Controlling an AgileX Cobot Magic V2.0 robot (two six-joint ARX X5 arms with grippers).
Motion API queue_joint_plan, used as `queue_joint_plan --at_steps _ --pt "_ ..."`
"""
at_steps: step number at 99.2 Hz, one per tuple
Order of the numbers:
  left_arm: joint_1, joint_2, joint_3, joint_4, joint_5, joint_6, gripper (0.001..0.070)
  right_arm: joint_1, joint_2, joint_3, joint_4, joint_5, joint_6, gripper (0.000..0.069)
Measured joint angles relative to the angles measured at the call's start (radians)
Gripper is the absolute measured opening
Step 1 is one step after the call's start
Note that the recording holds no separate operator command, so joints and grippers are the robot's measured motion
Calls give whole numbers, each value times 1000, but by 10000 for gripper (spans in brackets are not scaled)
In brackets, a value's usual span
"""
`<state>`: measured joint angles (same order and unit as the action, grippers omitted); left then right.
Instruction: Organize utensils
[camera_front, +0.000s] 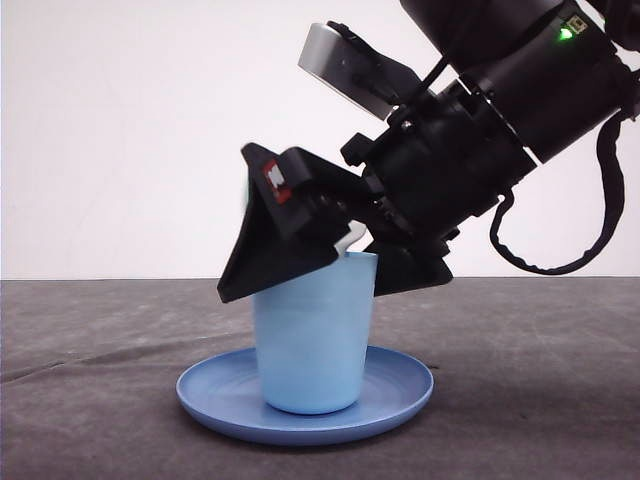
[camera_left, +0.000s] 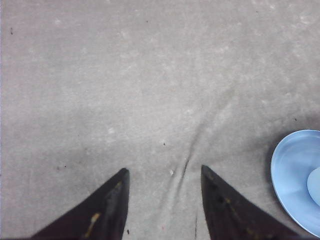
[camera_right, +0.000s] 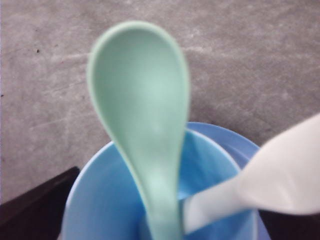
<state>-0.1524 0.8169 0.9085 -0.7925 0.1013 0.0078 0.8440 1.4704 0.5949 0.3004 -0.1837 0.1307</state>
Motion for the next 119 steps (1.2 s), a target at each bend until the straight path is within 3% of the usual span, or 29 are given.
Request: queue_joint_plan --at_steps 22,43,62,70,89,119 --pt "0 0 0 0 0 0 267 -8 -35 0 -167 1 6 680" --pt "0 0 0 0 0 0 267 -8 -183 0 -396 8 5 680" --pt "0 0 0 0 0 0 267 -52 -369 0 -613 136 6 680" --pt "0 0 0 0 0 0 267 -102 -446 2 -703 187 9 680" --pt "0 0 0 0 0 0 267 -290 -578 66 -881 186 8 680" --pt "0 0 0 -1 0 0 267 -612 -610 190 -1045 68 -32 680"
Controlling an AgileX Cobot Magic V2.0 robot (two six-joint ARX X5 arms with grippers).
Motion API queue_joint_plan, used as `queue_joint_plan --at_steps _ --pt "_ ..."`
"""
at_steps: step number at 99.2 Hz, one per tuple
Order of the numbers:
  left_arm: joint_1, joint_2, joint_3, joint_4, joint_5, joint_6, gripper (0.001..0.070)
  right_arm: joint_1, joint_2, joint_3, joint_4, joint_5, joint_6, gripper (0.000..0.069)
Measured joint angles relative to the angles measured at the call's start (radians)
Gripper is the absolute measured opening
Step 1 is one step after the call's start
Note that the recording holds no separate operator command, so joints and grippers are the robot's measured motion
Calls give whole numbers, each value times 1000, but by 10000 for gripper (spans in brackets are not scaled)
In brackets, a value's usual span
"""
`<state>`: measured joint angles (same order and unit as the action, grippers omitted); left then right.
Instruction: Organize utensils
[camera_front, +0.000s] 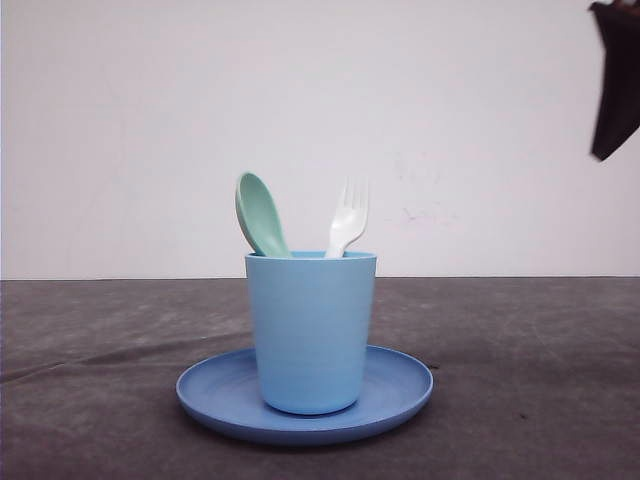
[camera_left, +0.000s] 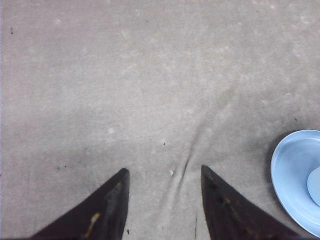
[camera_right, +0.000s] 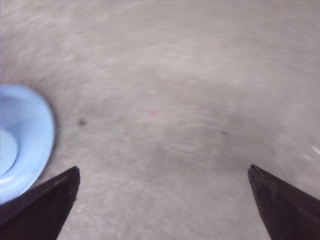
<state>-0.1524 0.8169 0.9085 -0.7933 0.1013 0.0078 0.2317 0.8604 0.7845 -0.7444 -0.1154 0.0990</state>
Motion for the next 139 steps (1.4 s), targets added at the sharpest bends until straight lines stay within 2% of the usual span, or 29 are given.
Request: queue_joint_plan --at_steps 15,35,40,43,49,59,63,69,81,120,131,139 --pt "0 0 0 0 0 0 267 -88 0 5 -23 -41 -18 680" --pt "0 0 0 -1 0 0 266 -94 0 5 -32 -39 -25 680" --pt "0 0 0 -4 0 0 236 -94 0 5 -33 -39 -25 668" --pt "0 0 0 -7 0 0 189 -94 0 5 -33 -40 -24 614" --pt "0 0 0 -14 0 -1 84 -94 0 5 -33 -39 -25 435" --pt "0 0 0 -13 0 -1 33 -94 0 5 -31 -24 -27 148" --pt "0 0 0 -13 0 -1 28 -94 0 5 -29 -10 -29 85" --pt "0 0 0 -8 0 -1 25 -94 0 5 -31 -3 -29 39" --pt "0 0 0 0 0 -1 24 -94 0 5 -19 -1 -29 14" --pt "-1 0 0 1 0 0 24 -94 0 5 82 0 -29 10" --pt "7 -27 -20 42 -77 21 24 -94 0 5 113 0 -29 10" --pt "30 -102 -92 113 -96 33 24 -94 0 5 135 0 -29 10"
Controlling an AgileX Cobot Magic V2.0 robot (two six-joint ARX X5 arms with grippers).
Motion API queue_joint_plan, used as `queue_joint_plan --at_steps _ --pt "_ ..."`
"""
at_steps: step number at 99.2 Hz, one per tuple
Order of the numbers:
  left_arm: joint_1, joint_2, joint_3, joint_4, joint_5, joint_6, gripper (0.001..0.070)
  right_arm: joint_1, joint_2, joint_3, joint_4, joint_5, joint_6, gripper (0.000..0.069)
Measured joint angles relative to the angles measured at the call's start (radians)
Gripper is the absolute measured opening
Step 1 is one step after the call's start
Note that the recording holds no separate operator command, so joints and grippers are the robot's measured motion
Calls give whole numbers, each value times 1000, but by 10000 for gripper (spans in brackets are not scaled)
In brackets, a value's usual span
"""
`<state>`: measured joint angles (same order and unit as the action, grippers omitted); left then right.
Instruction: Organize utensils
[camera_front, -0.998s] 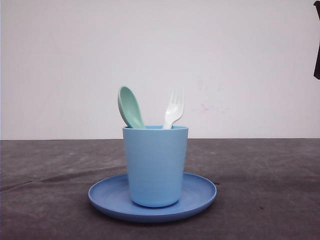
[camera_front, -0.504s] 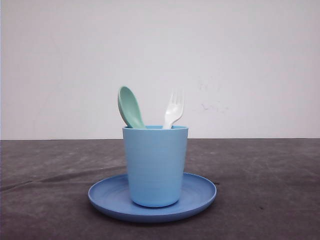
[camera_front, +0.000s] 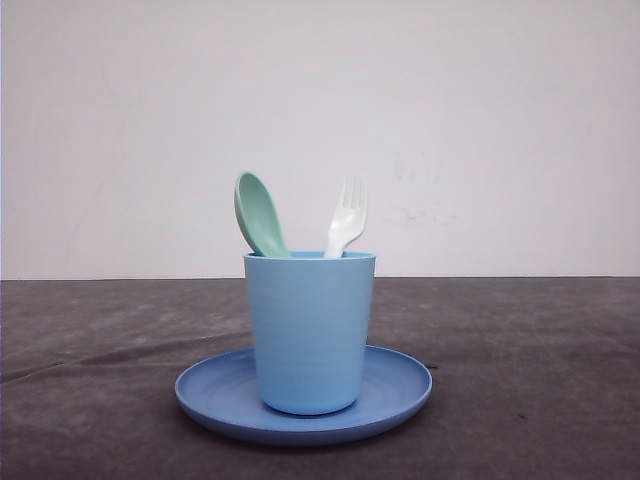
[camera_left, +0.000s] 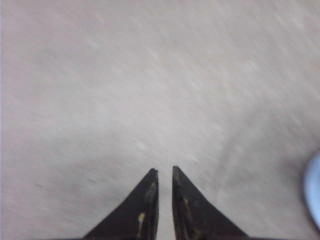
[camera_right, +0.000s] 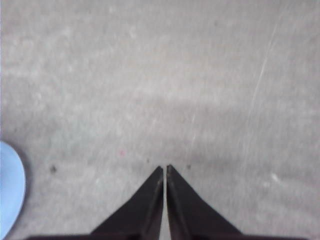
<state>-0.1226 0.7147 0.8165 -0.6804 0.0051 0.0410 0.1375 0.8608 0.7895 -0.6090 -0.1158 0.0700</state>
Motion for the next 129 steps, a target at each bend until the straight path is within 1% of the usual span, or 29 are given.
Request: queue_joint_plan --at_steps 8,22,33,40,49,51,57,64,112,129 --pt "18 -99 -117 106 -2 0 24 0 0 0 19 2 0 10" --pt "48 -311 -382 344 -2 -4 24 0 0 0 62 3 0 10" --pt "69 -491 -582 490 -2 -7 24 0 0 0 91 3 0 10" --pt "79 -589 -686 534 -2 -20 24 0 0 0 113 3 0 10" --pt "90 -691 -785 515 -3 -58 24 0 0 0 137 3 0 10" --pt "91 -706 -784 499 -3 -66 24 0 0 0 143 3 0 10" --pt "93 -712 -785 519 -3 -83 23 0 0 0 160 3 0 10" --pt "95 -707 -785 496 -4 -90 23 0 0 0 177 4 0 10" --pt "95 -710 -785 497 -7 -97 23 0 0 0 270 3 0 10" --pt "95 -710 -785 497 -7 -97 23 0 0 0 277 3 0 10"
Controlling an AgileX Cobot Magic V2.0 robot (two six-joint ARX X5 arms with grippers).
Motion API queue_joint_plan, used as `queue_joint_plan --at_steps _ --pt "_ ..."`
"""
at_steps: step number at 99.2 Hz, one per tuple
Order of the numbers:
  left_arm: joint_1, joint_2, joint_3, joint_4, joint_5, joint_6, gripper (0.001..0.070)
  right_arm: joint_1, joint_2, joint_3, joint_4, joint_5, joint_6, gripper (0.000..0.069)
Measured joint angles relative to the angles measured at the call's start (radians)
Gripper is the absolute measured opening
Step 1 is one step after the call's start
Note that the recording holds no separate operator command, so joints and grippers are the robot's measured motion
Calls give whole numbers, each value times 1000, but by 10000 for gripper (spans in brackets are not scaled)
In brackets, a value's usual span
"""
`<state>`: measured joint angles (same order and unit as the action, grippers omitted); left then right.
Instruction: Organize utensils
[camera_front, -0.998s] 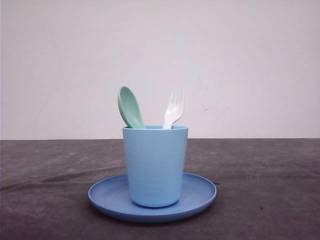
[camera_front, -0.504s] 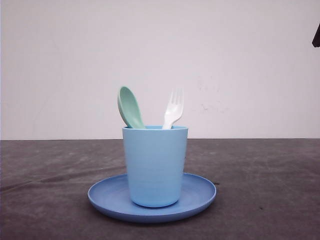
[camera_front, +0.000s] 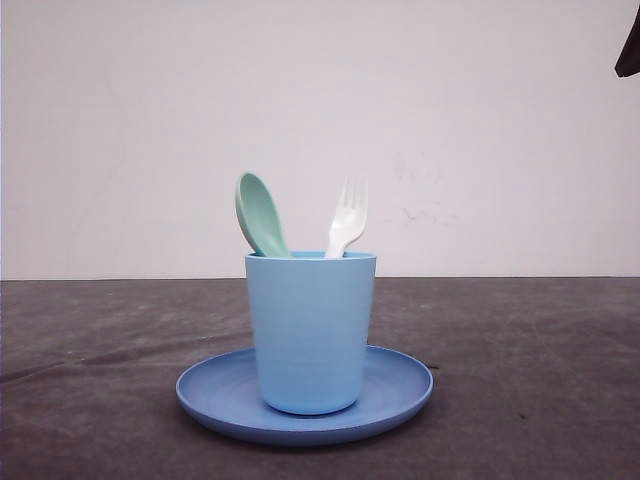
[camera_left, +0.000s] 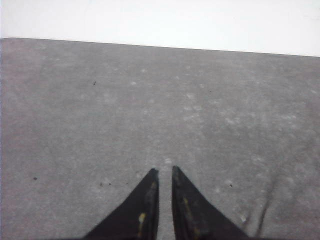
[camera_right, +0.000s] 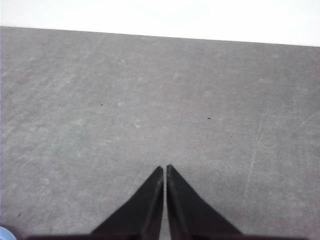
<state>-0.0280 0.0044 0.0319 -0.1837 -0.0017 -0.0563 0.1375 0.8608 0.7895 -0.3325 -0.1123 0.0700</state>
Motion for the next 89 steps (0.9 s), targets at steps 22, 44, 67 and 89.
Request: queue_joint_plan --at_steps 22,44,67,89 --pt "0 0 0 0 0 0 23 0 0 0 1 0 0 10" --pt "0 0 0 0 0 0 23 -16 -101 -25 -5 64 -31 10" --pt "0 0 0 0 0 0 23 -86 -389 -253 -4 98 -40 10" --pt "0 0 0 0 0 0 23 -125 -679 -523 -6 110 -36 10"
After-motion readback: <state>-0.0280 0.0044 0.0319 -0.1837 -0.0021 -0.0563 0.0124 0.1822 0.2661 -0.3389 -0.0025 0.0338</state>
